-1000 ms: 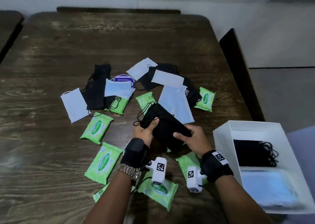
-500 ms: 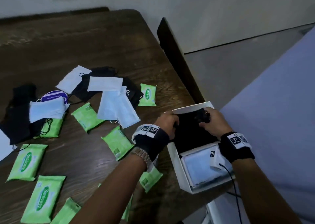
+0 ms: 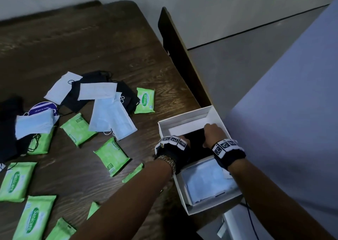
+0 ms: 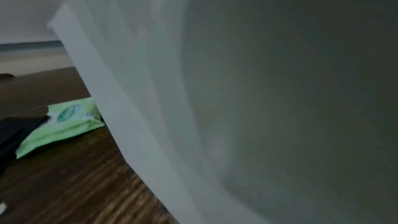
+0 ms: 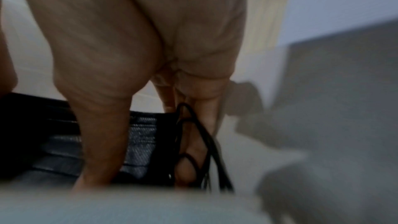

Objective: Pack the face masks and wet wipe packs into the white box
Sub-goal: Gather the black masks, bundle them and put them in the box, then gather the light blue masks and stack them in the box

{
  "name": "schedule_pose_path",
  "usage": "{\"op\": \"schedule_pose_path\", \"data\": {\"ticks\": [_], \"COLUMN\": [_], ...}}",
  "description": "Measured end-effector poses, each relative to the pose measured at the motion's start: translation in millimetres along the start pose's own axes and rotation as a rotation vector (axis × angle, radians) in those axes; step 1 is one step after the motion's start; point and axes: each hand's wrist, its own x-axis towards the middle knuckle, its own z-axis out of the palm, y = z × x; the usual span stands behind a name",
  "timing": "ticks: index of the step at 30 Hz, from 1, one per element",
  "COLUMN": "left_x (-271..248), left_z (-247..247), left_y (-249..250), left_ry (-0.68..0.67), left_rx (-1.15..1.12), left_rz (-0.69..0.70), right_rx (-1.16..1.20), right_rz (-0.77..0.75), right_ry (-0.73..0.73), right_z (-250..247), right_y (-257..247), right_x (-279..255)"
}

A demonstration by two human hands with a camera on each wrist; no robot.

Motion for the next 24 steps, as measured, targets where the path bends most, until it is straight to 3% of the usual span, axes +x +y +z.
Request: {"op": "schedule_pose_path", "data": {"ticks": [2,5,9,12,15,17,22,24], "left_x": [-5,0,-1,-6,-2,0,-26,-36], "left_z": [-5,2,6,6,6,7,-6,-6], "left_y": [4,1,-1,0,3,3,-2,-2], "left_ry": [0.021,0.083,-0.009,0.071,0.033,0.078,0.058,0.141], "left_rx": [-0.146,-0.134,-0.208,-0.277,-0.289,-0.403,-0.199,-0.317], "left_rz": [-0.082,-0.150,-0.123,-0.125,-0.149,-0.166,-0.011,-0.037], "right_rx": [0.011,-0.011,-0.089,-0.090,-0.087,-0.084,-0.133,-0.138], "right_rz": [-0.015,-0.042,-0.126,-0.259,-0.293,-0.284,-0.282,-0.276], "right_ry": [0.075,0.195,0.280,0.154,0.015,0.007,0.017,-0.003], "right_z": [-1,6,16,26,31,34,34,25], "right_y": [2,-1,-9,-9,-5,-2,-6,-8], "right_x": [-4,-12,-18,-13,-6,0,1,-2]}}
